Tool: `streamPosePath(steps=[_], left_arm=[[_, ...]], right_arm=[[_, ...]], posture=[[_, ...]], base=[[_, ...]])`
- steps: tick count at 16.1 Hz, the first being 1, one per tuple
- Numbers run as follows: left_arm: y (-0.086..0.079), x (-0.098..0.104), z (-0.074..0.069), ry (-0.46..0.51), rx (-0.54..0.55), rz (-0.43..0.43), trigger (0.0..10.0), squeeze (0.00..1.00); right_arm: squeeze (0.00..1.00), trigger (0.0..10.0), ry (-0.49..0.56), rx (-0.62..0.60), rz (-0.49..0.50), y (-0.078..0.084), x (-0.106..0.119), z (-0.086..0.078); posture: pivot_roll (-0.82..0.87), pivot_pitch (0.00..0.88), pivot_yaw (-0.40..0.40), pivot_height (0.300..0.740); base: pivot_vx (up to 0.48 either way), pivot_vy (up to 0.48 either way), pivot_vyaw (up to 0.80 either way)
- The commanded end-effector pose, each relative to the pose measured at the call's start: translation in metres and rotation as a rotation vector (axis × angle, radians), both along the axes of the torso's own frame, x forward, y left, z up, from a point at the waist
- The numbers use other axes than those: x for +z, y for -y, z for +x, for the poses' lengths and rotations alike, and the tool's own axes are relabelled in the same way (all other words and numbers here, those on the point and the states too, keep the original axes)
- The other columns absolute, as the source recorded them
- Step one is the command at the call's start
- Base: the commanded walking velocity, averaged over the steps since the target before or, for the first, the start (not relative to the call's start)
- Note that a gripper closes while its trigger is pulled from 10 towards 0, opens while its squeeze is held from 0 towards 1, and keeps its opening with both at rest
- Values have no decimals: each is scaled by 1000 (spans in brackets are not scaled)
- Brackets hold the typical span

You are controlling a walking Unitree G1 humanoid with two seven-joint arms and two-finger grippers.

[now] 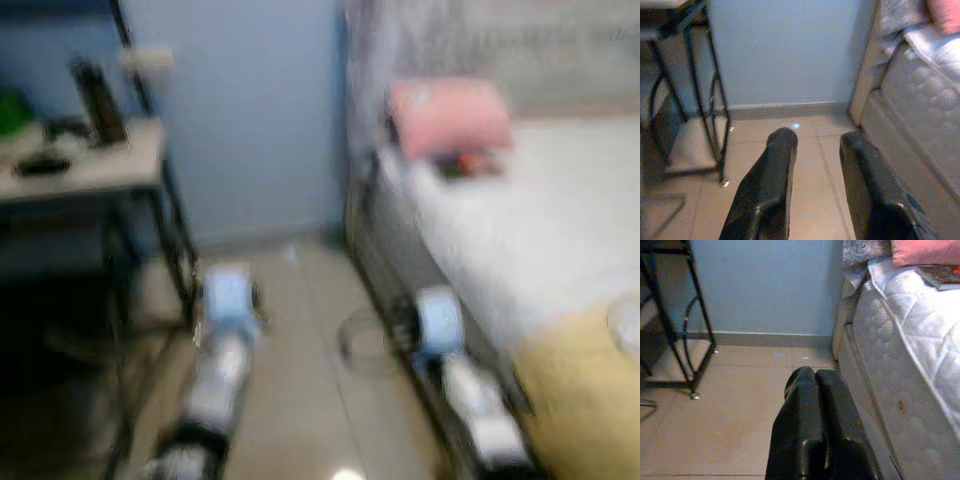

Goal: Clean up the room

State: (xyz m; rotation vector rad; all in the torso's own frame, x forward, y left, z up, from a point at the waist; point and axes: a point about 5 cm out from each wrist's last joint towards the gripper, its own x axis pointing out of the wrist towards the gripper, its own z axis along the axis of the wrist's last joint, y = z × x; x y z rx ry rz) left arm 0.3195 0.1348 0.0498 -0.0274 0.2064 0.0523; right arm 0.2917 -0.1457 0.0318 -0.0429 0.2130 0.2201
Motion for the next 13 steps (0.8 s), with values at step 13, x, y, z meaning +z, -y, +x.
streamPosePath(steps=[13], left_arm=[[-15, 10, 8, 32, -25, 46, 10000, 0]], right_arm=[[0, 10000, 5, 48, 16, -13, 1, 2]], posture=[[151, 0, 6, 740]], base=[[480, 0, 462]])
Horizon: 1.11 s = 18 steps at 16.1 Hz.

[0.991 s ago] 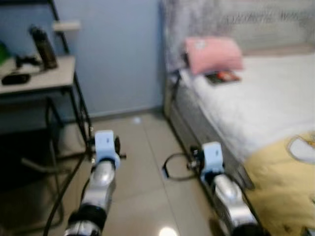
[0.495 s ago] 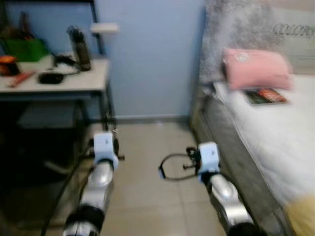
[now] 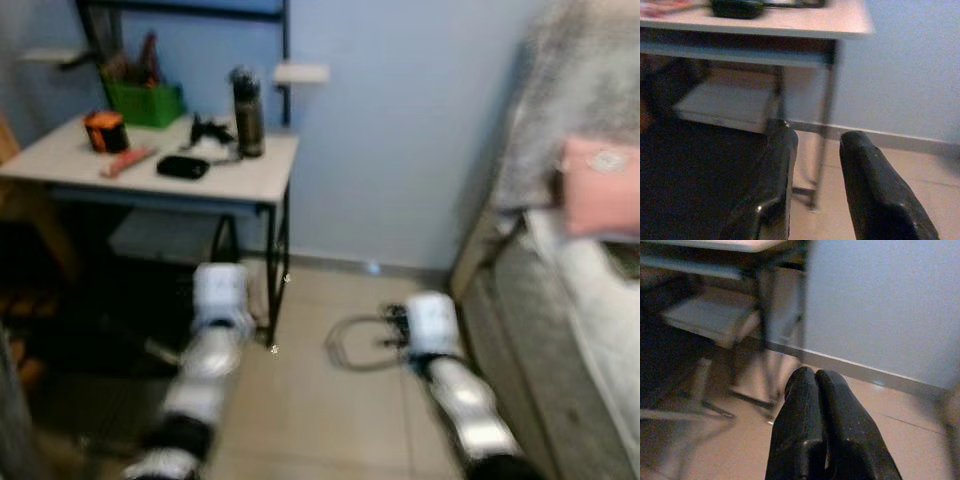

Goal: Clean up the room

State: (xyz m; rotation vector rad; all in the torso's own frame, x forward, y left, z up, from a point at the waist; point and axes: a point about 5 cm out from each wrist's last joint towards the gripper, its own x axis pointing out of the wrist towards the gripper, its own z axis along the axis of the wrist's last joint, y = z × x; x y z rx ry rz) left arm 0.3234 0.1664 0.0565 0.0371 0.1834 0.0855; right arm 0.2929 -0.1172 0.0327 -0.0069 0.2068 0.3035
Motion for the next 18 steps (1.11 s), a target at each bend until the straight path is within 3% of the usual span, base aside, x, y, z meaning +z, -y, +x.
streamPosePath(steps=[1, 4, 5, 6, 7, 8, 9, 11, 12, 13, 14, 16, 18], left_arm=[[17, 4, 4, 11, -52, -18, 10000, 0], [13, 2, 7, -14, -70, 35, 10000, 0], [11, -2, 6, -34, -70, 18, 10000, 0], [13, -10, 4, -60, -110, -25, 10000, 0], [12, -21, -1, -92, -116, 18, 10000, 0], [12, -37, -9, -192, -69, -54, 10000, 0], [21, -64, -29, -371, -53, -169, 10000, 0], [36, -93, -58, -555, -127, -211, 10000, 0], [43, -99, -66, -581, -212, -156, 10000, 0], [42, -103, -71, -613, -174, -196, 10000, 0], [34, -109, -78, -661, -59, -278, 10000, 0], [32, -118, -91, -708, 10, -316, 10000, 0], [30, -124, -100, -737, 9, -312, 10000, 0]], right_arm=[[0, 10000, 6, -30, -30, 16, 0, 1], [0, 10000, -30, -91, -16, 22, -3, 3], [0, 10000, -40, -92, -33, 24, -6, 2], [0, 10000, -115, -114, -53, 30, -19, -3], [0, 10000, -258, -112, -103, 34, -43, -15], [0, 10000, -339, -65, -204, 32, -58, -25], [0, 10000, -471, -63, -210, 29, -71, -35], [0, 10000, -661, -114, -183, 36, -90, -57], [0, 10000, -734, -110, -242, 43, -99, -70], [0, 10000, -758, -103, -281, 48, -103, -77], [0, 10000, -797, -89, -319, 51, -109, -88], [0, 10000, -791, -83, -328, 49, -109, -88], [0, 10000, -788, -88, -326, 50, -109, -87]], posture=[[150, 0, 7, 740], [150, 0, 5, 740], [150, 0, 4, 740], [154, 0, -5, 740], [140, 0, -16, 740], [132, 0, -14, 740], [142, 0, -27, 740], [135, 0, -39, 740], [128, 0, -39, 740], [124, 0, -39, 740], [113, 0, -35, 740], [107, 0, -32, 740], [114, 0, -34, 740]], base=[[480, 0, 456], [480, 0, 521], [0, 0, 0], [0, 0, 0], [0, 0, 0], [0, 0, 0], [0, 0, 0], [0, 0, 0], [0, 0, 0], [0, 0, 0], [0, 0, 0], [0, 0, 0], [0, 0, 0]])
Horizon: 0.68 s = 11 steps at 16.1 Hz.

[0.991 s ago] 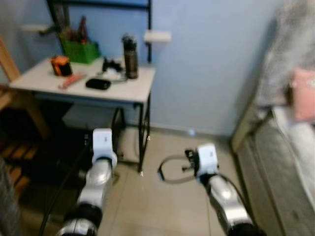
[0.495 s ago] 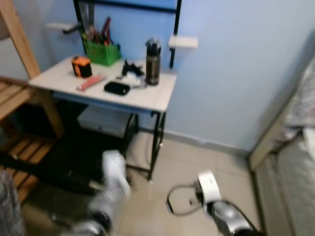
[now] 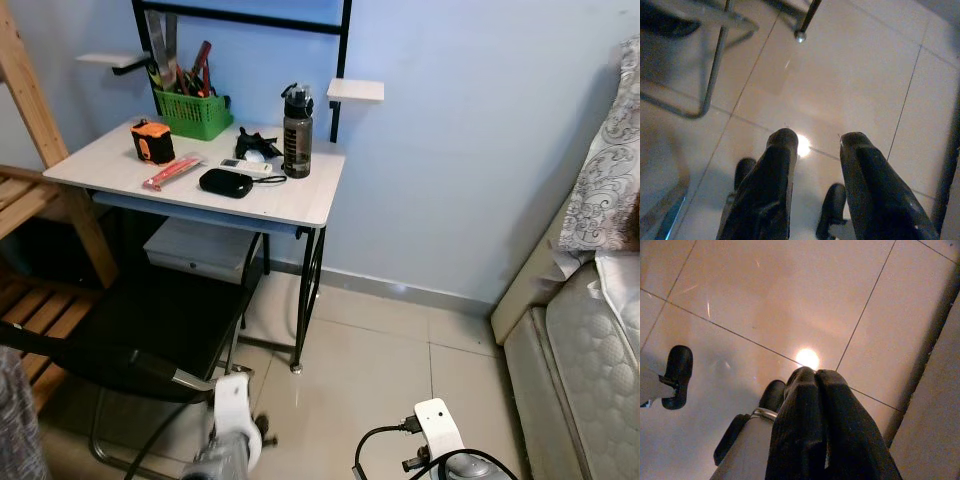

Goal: Clean up the room

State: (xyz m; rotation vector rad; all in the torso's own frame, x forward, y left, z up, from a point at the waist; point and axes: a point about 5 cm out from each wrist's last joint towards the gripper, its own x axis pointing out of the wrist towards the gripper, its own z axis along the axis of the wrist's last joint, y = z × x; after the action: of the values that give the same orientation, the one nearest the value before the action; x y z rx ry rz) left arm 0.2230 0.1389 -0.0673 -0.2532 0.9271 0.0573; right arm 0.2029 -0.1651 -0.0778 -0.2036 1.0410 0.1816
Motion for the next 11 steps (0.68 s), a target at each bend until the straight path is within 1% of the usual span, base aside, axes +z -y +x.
streamPosePath(steps=[1, 11], left_arm=[[1, -1, -1, -13, 8, -8, 10000, 0], [3, -1, -1, -18, 5, -17, 10000, 0]], right_arm=[[0, 10000, 10, -11, -7, 2, 2, 4], [0, 10000, 8, -8, -8, 3, 2, 4]], posture=[[119, 0, -36, 740], [118, 0, -36, 740]], base=[[0, 0, 0], [0, 0, 0]])
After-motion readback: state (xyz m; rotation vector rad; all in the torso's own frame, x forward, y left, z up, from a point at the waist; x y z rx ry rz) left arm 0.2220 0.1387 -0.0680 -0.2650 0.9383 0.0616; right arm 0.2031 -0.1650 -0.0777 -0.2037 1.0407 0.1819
